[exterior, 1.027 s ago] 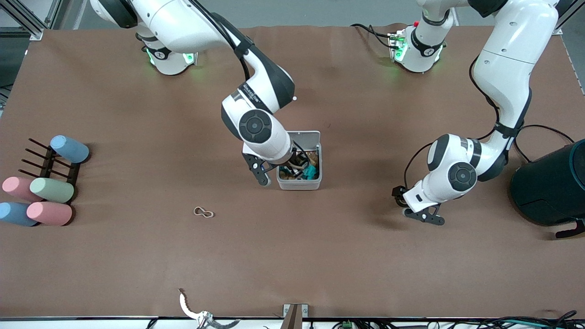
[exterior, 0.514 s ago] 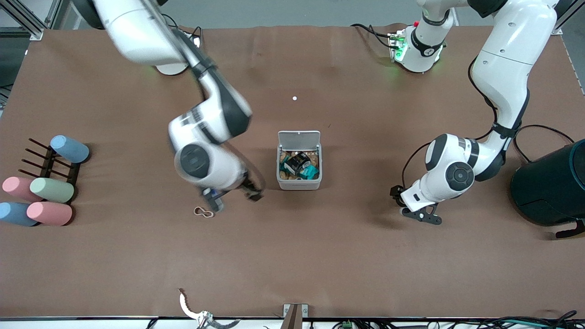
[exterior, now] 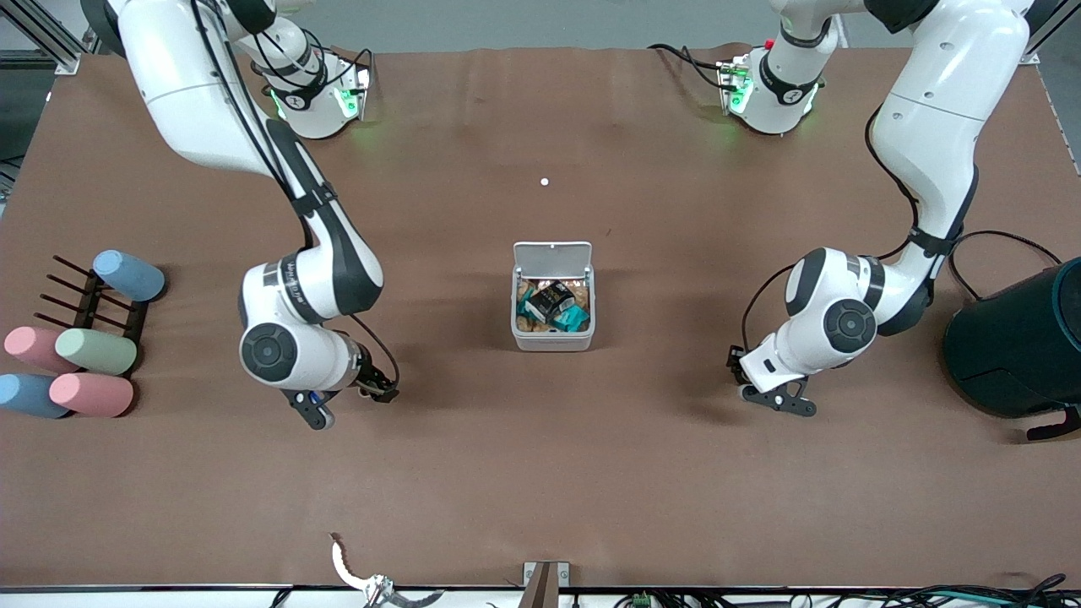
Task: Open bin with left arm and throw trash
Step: 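Move the right gripper to the metal clip while the left gripper lifts the tape, then drop the tape roll into the bin while the right gripper grasps the clip, then withdraw the left gripper to rest while the right gripper carries the clip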
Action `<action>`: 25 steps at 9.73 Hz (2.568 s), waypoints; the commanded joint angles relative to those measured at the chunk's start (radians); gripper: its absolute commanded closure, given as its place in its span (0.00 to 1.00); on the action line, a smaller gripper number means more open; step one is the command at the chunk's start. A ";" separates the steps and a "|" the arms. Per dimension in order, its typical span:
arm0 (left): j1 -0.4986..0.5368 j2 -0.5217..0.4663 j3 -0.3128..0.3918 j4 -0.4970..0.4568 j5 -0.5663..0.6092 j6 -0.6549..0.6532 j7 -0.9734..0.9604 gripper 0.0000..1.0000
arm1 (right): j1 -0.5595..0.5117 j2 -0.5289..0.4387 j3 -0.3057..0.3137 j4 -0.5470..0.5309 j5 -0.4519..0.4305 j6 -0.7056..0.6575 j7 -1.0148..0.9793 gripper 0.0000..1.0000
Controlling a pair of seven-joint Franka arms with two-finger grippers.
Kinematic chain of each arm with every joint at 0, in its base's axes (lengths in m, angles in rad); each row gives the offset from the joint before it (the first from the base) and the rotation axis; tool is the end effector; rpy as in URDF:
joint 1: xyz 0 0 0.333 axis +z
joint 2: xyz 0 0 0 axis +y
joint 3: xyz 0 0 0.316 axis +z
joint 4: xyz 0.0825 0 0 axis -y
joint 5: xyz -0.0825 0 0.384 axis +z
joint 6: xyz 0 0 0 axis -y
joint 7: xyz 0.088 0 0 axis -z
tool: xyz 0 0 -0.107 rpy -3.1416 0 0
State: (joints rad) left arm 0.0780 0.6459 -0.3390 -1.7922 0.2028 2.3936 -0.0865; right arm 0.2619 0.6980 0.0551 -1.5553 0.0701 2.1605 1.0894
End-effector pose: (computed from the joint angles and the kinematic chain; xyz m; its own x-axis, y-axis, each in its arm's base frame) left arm 0.6372 -0.1516 0.2060 0.9662 -0.2578 -0.0021 -0.2571 -0.9642 0.0643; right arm 0.6604 0.2140 0.2300 0.6712 -0.7309 -0.1231 -0.7324 -0.6796 0.0421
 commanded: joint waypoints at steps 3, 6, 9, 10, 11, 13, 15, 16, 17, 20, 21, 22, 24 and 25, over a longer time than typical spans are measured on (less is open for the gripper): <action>-0.073 -0.088 -0.241 0.209 -0.013 -0.344 -0.483 0.98 | -0.036 -0.003 0.011 -0.066 -0.019 0.127 0.070 0.01; -0.260 -0.022 -0.235 0.276 0.050 -0.335 -0.737 0.98 | -0.035 0.038 0.000 -0.065 -0.022 0.160 0.072 0.01; -0.313 0.032 -0.235 0.287 0.128 -0.277 -0.834 0.97 | -0.036 0.058 -0.009 -0.054 -0.013 0.173 0.075 0.15; -0.313 0.044 -0.235 0.287 0.136 -0.275 -0.838 0.95 | -0.027 0.069 -0.011 -0.046 -0.016 0.183 0.122 0.55; -0.322 0.053 -0.235 0.287 0.147 -0.271 -0.860 0.85 | -0.015 0.072 -0.012 -0.045 -0.032 0.197 0.198 0.93; -0.326 0.058 -0.235 0.287 0.165 -0.263 -0.869 0.01 | -0.010 0.075 -0.012 -0.045 -0.047 0.199 0.211 1.00; -0.301 0.031 -0.233 0.289 0.168 -0.270 -0.866 0.00 | -0.009 0.075 -0.012 -0.045 -0.047 0.199 0.213 1.00; -0.255 0.005 -0.236 0.284 0.170 -0.304 -0.862 0.00 | -0.012 0.074 -0.012 -0.043 -0.046 0.194 0.214 1.00; -0.209 -0.027 -0.242 0.287 0.168 -0.388 -0.830 0.00 | -0.018 0.068 -0.011 -0.036 -0.038 0.191 0.222 1.00; -0.023 -0.126 -0.245 0.287 0.152 -0.513 -0.540 0.00 | -0.007 0.028 -0.002 -0.003 -0.029 0.182 0.294 1.00; 0.044 -0.141 -0.248 0.287 0.142 -0.540 -0.398 0.00 | -0.007 -0.007 0.021 -0.002 -0.029 0.165 0.325 1.00; 0.121 -0.173 -0.256 0.289 0.086 -0.583 -0.236 0.00 | -0.006 -0.044 0.060 0.021 -0.029 0.138 0.363 1.00; 0.244 -0.260 -0.261 0.307 0.044 -0.689 -0.013 0.00 | 0.022 -0.092 0.177 0.084 -0.030 0.098 0.452 1.00; 0.265 -0.287 -0.261 0.357 0.043 -0.768 0.035 0.00 | 0.072 -0.113 0.210 0.084 -0.033 0.095 0.498 1.00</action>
State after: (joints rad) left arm 0.3192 0.4244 -0.5872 -1.4655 0.2633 1.7142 -0.1196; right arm 0.2861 0.6244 0.2247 -1.4572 0.0483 2.2650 1.5151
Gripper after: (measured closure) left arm 0.000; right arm 0.956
